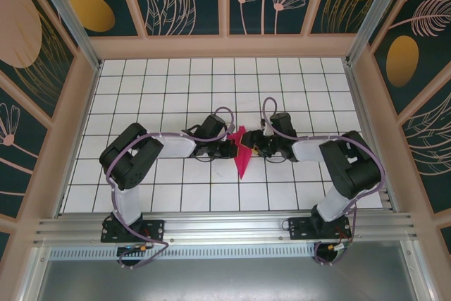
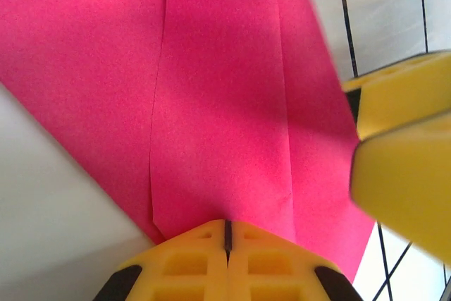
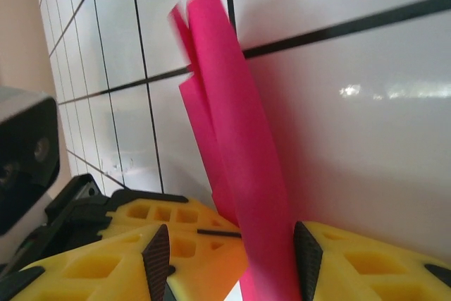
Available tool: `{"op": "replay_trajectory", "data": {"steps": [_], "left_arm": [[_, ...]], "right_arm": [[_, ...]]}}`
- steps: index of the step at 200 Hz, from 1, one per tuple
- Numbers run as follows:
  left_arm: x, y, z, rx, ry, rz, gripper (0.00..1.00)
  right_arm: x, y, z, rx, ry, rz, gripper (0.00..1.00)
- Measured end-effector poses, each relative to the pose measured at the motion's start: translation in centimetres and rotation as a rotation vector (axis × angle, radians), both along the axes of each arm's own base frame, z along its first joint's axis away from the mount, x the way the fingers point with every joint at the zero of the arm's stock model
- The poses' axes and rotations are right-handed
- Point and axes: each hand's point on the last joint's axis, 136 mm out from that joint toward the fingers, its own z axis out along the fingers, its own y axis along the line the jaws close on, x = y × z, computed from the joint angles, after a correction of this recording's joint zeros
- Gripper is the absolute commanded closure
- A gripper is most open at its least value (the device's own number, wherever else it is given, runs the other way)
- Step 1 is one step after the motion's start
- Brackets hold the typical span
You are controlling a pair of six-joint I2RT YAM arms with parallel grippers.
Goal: Fold a paper plane with a square sheet of paper (pick it up from the middle)
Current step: Turn over the paper at the center of the table.
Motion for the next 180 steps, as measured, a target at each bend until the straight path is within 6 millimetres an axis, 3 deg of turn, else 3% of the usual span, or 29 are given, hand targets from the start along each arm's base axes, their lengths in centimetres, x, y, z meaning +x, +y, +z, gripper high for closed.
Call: {"op": "replay_trajectory", "data": {"steps": [44, 120, 180], "left_arm": [[-0.1, 0.1, 0.0, -0.002, 0.000, 0.003, 1.00], [-0.4, 0.5, 0.0, 0.000, 0.002, 0.017, 1.00], [-0.4, 0.6, 0.1, -0.001, 0.006, 0.022, 1.00]], "right_arm": [[-1.5, 0.3, -0.3, -0.009, 0.001, 0.006, 0.48], [-1.8, 0.5, -1.4, -0.038, 0.030, -0.016, 0.78], [-1.1, 1.0, -1.1, -0.050, 0.001, 0.010, 0.87]]}}
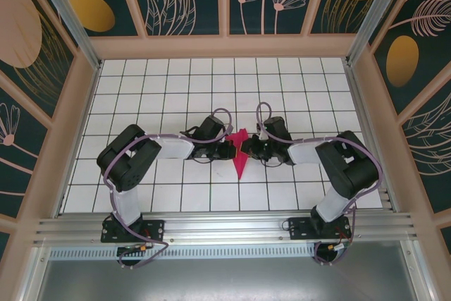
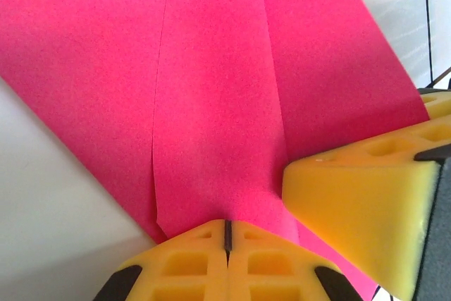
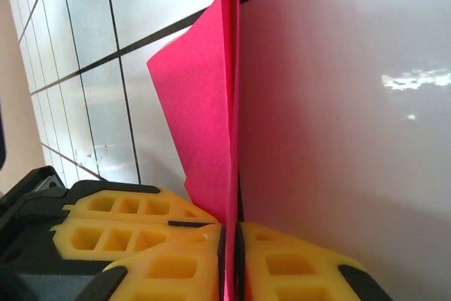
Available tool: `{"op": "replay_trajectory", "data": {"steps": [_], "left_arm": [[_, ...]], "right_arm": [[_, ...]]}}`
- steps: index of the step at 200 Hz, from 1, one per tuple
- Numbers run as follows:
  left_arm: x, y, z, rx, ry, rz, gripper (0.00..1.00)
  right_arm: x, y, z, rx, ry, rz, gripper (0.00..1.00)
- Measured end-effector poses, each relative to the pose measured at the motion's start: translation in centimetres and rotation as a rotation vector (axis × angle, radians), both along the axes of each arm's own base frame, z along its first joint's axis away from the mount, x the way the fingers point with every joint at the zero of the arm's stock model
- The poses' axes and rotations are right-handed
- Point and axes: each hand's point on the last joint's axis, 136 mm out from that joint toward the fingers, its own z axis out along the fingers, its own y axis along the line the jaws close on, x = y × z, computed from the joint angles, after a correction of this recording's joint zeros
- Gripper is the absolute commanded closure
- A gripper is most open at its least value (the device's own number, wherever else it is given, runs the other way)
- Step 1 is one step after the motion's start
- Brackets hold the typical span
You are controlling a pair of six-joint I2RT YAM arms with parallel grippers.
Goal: Fold a paper plane with a square sheet of paper (pick it up from the middle)
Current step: Turn over the paper at the center of the table.
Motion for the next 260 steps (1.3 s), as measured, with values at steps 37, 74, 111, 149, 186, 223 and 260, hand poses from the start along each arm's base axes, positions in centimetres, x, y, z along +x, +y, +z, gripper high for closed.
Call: {"op": "replay_trajectory", "data": {"steps": [37, 74, 111, 149, 186, 223, 260], "left_arm": [[-0.1, 0.4, 0.4, -0.003, -0.011, 0.013, 0.96], [-0.1, 1.4, 2.5, -0.019, -0.068, 0.056, 0.92], [1.2, 4.0, 7.8, -0.042, -0.237, 0.194, 0.88], [2.2, 8.0, 12.2, -0.047, -0.394, 0.384, 0.86], [2.2, 13.7, 13.6, -0.007, -0.475, 0.620, 0.82], [1.1, 19.3, 14.8, 0.001, -0.534, 0.836, 0.75], [0.4, 22.0, 16.4, -0.022, -0.590, 0.950, 0.73]], "right_arm": [[0.3, 0.2, 0.1, -0.012, -0.010, 0.015, 0.96], [1.1, 0.1, 0.7, -0.070, -0.025, 0.024, 0.96], [3.1, -0.5, 3.8, -0.269, -0.121, 0.003, 0.95], [4.4, -1.9, 7.8, -0.608, -0.233, -0.060, 0.95], [4.0, -4.1, 7.9, -1.011, -0.261, -0.086, 0.96], [1.7, -3.6, 3.4, -1.346, -0.231, 0.053, 0.95], [0.1, -0.3, -0.4, -1.447, -0.232, 0.177, 0.86]]}}
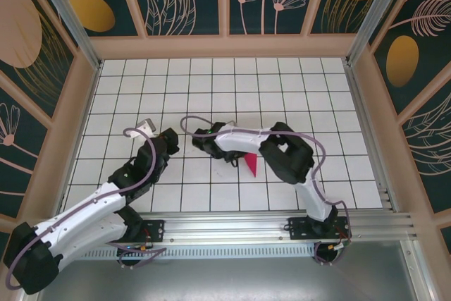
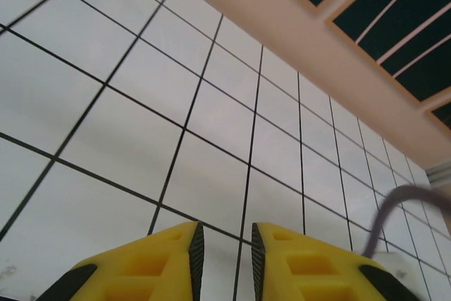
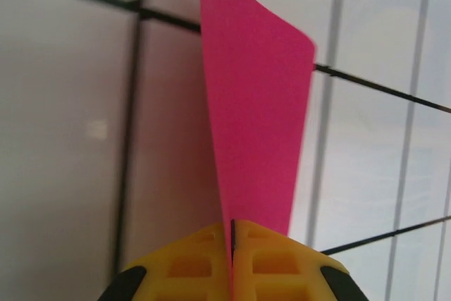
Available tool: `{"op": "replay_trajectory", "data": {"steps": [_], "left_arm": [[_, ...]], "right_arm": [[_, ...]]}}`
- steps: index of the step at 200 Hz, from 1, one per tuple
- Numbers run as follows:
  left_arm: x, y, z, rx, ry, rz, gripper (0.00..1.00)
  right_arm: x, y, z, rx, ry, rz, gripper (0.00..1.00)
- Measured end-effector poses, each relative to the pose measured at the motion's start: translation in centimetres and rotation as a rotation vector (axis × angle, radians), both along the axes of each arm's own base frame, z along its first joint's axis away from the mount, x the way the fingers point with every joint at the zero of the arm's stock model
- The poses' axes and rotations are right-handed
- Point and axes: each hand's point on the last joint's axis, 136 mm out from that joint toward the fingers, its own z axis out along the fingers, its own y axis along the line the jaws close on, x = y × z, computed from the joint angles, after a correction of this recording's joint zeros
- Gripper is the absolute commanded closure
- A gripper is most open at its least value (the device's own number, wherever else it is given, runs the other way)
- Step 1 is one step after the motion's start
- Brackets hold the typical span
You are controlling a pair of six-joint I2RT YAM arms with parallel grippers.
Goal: Fold a paper plane with a square sheet of paper (pick it up from the middle)
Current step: Turn over the paper at the center of the table.
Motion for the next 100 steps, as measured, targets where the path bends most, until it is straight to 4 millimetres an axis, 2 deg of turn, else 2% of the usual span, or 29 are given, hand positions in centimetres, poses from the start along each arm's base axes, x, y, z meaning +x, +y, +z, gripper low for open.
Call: {"op": "replay_trajectory", "data": {"steps": [15, 44, 60, 73, 88, 100], "left_arm": [[-0.1, 0.5, 0.2, 0.001, -0.009, 0.017, 0.72], [-0.2, 0.7, -0.1, 0.011, -0.001, 0.025, 0.70], [-0.2, 0.6, -0.4, 0.018, 0.009, 0.022, 0.68], [-0.1, 0.3, -1.0, 0.034, 0.026, 0.005, 0.66], [0.0, -0.4, -1.8, 0.056, 0.051, -0.026, 0.66], [0.1, -1.1, -2.7, 0.073, 0.078, -0.060, 0.65]], "right_arm": [[-0.7, 1.7, -0.8, 0.024, 0.022, 0.021, 0.81], [-1.2, 2.9, -0.5, 0.069, 0.048, 0.038, 0.44], [-1.1, 3.5, 0.1, 0.139, 0.061, 0.033, 0.38], [-1.2, 4.6, 0.9, 0.244, 0.058, 0.044, 0.28], [-1.9, 5.4, 2.7, 0.380, 0.052, 0.065, 0.26], [-2.8, 5.6, 4.7, 0.529, 0.054, 0.079, 0.31]]}}
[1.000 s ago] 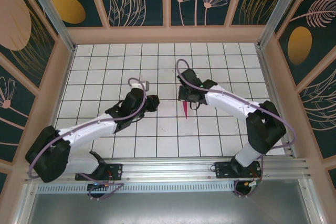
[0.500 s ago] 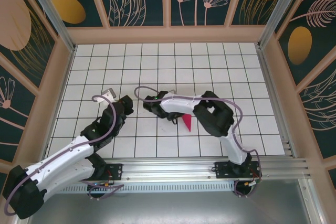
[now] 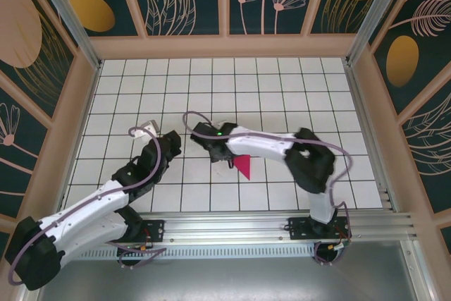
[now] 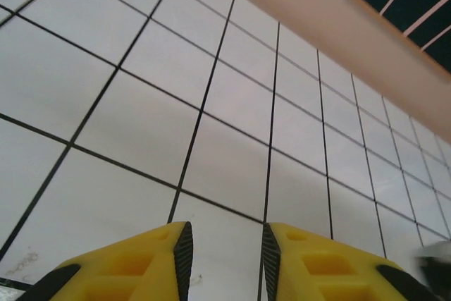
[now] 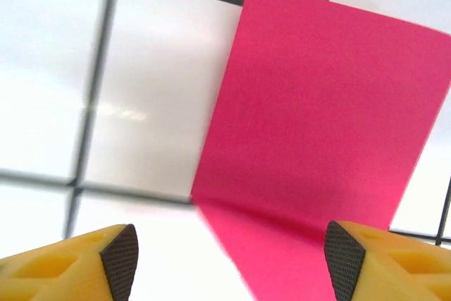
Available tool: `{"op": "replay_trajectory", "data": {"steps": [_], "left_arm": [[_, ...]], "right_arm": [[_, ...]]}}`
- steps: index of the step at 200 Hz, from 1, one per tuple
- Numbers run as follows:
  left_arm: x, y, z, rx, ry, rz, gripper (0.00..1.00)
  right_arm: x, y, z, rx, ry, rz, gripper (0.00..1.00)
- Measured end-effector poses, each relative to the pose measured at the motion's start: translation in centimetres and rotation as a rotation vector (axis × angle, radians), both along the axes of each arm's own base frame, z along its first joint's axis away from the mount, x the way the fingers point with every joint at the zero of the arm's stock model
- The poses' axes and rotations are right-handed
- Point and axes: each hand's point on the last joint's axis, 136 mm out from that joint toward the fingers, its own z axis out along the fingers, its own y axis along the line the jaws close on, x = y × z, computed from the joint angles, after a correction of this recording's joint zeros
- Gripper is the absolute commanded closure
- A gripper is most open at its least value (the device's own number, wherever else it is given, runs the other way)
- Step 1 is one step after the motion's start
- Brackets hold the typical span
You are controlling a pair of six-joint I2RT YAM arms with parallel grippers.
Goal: Fold a paper plane with a square sheet of paper (pick it up from the middle)
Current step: Turn over the paper at the center of the table, then fold the wing for the fifth time at the center of the table.
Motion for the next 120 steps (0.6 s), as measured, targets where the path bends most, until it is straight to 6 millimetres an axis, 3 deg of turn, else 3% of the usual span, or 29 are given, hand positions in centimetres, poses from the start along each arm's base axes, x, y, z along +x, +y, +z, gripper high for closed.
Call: {"op": "replay_trajectory", "data": {"steps": [7, 16, 26, 37, 49, 88, 120], "left_arm": [[0.1, -0.6, -0.5, 0.008, 0.019, -0.024, 0.65], [0.2, -1.4, -1.2, 0.018, 0.044, -0.058, 0.65], [0.4, -2.3, -1.8, 0.019, 0.067, -0.095, 0.65], [0.7, -3.7, -2.4, 0.017, 0.097, -0.146, 0.66], [0.9, -5.3, -3.1, 0.007, 0.129, -0.204, 0.68], [1.5, -10.5, -5.6, -0.040, 0.246, -0.381, 0.71], [1.1, -13.0, -7.7, -0.074, 0.335, -0.474, 0.72]], "right_arm": [[-0.2, -0.3, 1.2, 0.092, -0.001, -0.006, 0.36], [-0.2, -1.2, 2.7, 0.209, -0.005, -0.019, 0.57], [0.2, -2.3, 3.9, 0.339, -0.008, -0.047, 0.70], [0.7, -3.7, 4.5, 0.448, -0.006, -0.071, 0.84], [1.1, -5.1, 4.0, 0.522, 0.006, -0.095, 0.92], [-0.7, -6.6, -0.9, 0.611, 0.173, -0.109, 1.00], [-1.0, -5.9, -1.7, 0.673, 0.227, -0.082, 1.00]]}}
